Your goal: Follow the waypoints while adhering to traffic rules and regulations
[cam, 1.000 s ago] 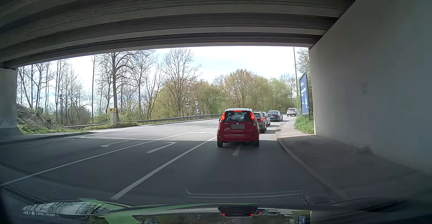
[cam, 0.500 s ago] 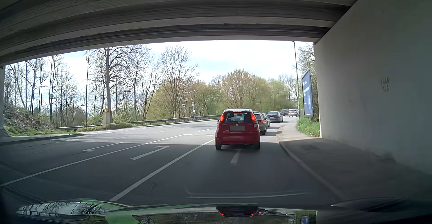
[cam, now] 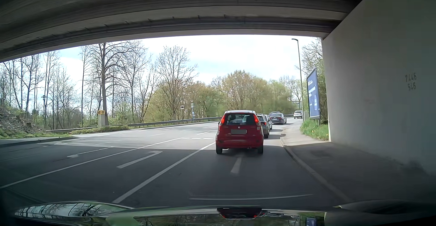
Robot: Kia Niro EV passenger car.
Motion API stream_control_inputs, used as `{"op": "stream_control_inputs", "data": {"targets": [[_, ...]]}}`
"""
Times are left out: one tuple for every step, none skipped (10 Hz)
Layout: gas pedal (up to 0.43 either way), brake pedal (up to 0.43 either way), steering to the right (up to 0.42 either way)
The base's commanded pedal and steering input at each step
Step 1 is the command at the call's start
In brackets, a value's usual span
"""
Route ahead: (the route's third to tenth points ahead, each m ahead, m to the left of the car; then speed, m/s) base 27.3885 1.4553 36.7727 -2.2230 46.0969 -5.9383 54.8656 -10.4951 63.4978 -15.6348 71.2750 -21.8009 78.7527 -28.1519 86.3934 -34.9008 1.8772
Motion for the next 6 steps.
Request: {"op": "stream_control_inputs", "data": {"targets": [[0.000,0.000,0.024],[0.000,0.000,0.024],[0.000,0.000,0.024],[0.000,0.000,0.024],[0.000,0.000,0.024],[0.000,0.000,0.024]]}}
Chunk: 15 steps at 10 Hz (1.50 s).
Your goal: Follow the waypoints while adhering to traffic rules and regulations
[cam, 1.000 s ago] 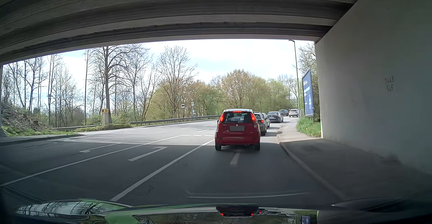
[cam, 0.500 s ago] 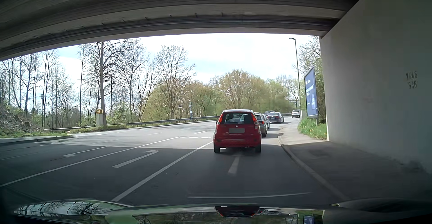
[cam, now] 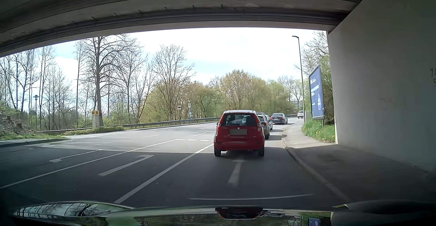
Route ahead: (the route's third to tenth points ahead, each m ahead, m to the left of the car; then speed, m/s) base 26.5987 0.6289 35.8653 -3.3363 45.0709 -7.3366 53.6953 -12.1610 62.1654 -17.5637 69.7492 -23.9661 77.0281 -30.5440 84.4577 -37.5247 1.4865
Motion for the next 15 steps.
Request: {"op": "stream_control_inputs", "data": {"targets": [[0.000,0.000,0.024],[0.000,0.000,0.024],[0.000,0.000,0.024],[0.000,0.000,0.024],[0.000,0.000,0.025],[0.000,0.000,0.024],[0.000,0.000,0.024],[0.000,0.000,0.024],[0.000,0.000,0.024],[0.000,0.000,0.023],[0.000,0.000,0.022],[0.000,0.000,0.022],[0.000,0.000,0.022],[0.000,0.000,0.022],[0.000,0.000,0.022]]}}
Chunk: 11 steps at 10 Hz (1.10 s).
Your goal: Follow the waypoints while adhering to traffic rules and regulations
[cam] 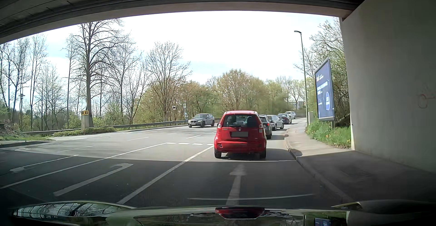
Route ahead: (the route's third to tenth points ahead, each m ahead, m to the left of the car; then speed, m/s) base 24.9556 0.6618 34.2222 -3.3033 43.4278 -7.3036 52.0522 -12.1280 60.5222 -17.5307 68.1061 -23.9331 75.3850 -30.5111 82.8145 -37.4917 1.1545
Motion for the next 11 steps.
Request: {"op": "stream_control_inputs", "data": {"targets": [[0.000,0.000,0.021],[0.000,0.000,0.022],[0.000,0.000,0.022],[0.000,0.000,0.022],[0.000,0.000,0.022],[0.000,0.000,0.022],[0.000,0.000,0.023],[0.000,0.000,0.024],[0.000,0.000,0.026],[0.000,0.000,0.027],[0.000,0.000,0.027]]}}
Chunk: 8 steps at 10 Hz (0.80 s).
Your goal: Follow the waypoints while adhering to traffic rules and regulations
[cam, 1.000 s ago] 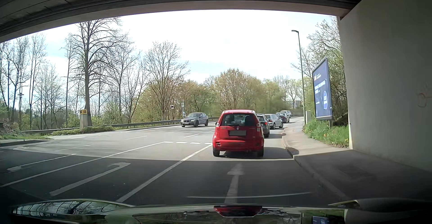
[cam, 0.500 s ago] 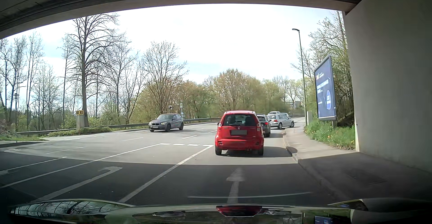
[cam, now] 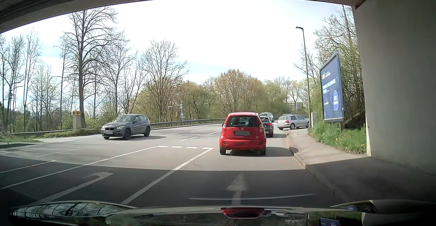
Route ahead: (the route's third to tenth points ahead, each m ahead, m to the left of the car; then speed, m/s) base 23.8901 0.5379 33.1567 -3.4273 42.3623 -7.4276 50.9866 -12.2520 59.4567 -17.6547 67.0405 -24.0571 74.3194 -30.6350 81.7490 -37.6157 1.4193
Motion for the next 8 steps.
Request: {"op": "stream_control_inputs", "data": {"targets": [[0.000,0.000,0.028],[0.000,0.000,0.030],[0.000,0.000,0.031],[0.000,0.000,0.033],[0.000,0.000,0.033],[0.000,0.000,0.034],[0.000,0.000,0.034],[0.000,0.000,0.035]]}}
